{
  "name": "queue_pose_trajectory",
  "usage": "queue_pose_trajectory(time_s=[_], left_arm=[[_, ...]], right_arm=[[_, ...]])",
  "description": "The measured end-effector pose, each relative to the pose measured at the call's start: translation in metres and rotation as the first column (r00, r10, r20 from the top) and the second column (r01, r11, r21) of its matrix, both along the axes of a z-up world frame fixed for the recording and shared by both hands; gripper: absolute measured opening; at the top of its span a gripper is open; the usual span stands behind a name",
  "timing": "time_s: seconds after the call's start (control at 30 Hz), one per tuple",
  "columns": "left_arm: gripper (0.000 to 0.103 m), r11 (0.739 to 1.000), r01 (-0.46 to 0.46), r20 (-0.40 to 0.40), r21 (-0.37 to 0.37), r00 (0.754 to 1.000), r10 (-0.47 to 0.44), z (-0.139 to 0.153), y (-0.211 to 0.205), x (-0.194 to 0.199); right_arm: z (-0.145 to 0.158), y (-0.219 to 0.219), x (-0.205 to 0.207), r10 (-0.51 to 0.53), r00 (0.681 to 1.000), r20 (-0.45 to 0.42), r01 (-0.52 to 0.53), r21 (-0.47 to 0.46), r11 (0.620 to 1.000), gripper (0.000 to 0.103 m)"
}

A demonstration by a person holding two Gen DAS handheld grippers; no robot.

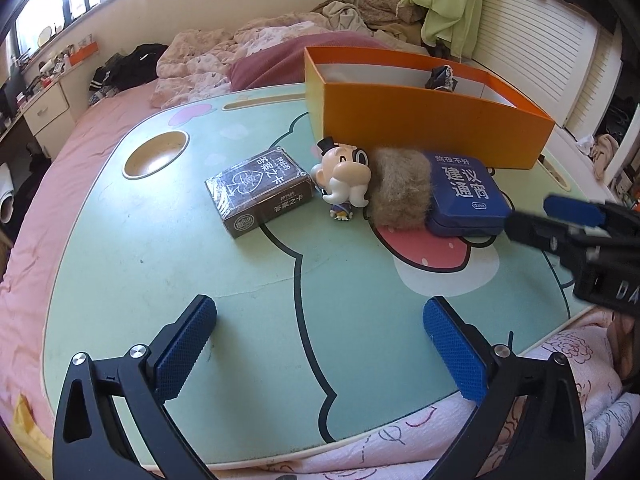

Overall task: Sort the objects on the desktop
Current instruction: 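Grasp the blue Durex box with the right gripper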

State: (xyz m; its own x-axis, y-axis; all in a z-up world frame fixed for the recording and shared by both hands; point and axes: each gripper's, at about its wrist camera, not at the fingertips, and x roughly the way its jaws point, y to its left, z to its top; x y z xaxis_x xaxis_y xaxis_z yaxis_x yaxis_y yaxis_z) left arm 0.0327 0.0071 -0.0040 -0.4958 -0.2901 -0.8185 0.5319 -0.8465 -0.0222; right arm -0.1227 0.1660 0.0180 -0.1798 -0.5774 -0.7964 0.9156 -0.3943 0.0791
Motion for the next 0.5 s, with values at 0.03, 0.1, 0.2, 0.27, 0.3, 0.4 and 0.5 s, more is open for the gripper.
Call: queue_pose_trajectory(time_s=[0.03, 0.1, 0.2, 0.27, 0.3, 0.4, 0.5], left_arm=[[0.103, 1.000, 0.000, 0.000, 0.000, 1.000, 0.000, 0.000, 0.000, 0.000], [0.103, 1.000, 0.000, 0.000, 0.000, 1.000, 0.000, 0.000, 0.000, 0.000], [0.103, 1.000, -0.001, 0.000, 0.000, 1.000, 0.001, 0.000, 0.000, 0.000], [0.103, 1.000, -0.001, 0.000, 0.000, 1.000, 0.001, 0.000, 0.000, 0.000], [0.103, 1.000, -0.001, -0.001, 0.001, 1.000, 0.001, 0.000, 0.000, 0.000], [0.103, 1.000, -0.002, 0.000, 0.000, 1.000, 0.002, 0.000, 0.000, 0.000], [0.103, 1.000, -0.002, 0.000, 0.000, 1.000, 0.002, 0.000, 0.000, 0.000]], right_arm=[[0.004, -0.004, 0.002, 0.003, 1.000, 0.008, -0.003, -0.017, 1.000, 0.073], [0.014, -0.019, 0.003, 0.003, 1.000, 0.018, -0.002, -0.045, 0.999, 0.073], [0.015, -0.047, 0.003, -0.053, 0.998, -0.013, 0.053, 0.000, 0.999, 0.073], [0.006, -0.060, -0.001, -0.094, 0.996, -0.009, 0.095, 0.054, 0.994, 0.073], [0.000, -0.063, -0.002, -0.101, 0.995, 0.012, 0.100, 0.067, 0.993, 0.073], [-0.007, -0.065, -0.004, -0.092, 0.995, 0.049, 0.088, 0.064, 0.994, 0.076], [-0.011, -0.069, -0.001, -0.078, 0.996, 0.042, 0.074, 0.076, 0.994, 0.088]])
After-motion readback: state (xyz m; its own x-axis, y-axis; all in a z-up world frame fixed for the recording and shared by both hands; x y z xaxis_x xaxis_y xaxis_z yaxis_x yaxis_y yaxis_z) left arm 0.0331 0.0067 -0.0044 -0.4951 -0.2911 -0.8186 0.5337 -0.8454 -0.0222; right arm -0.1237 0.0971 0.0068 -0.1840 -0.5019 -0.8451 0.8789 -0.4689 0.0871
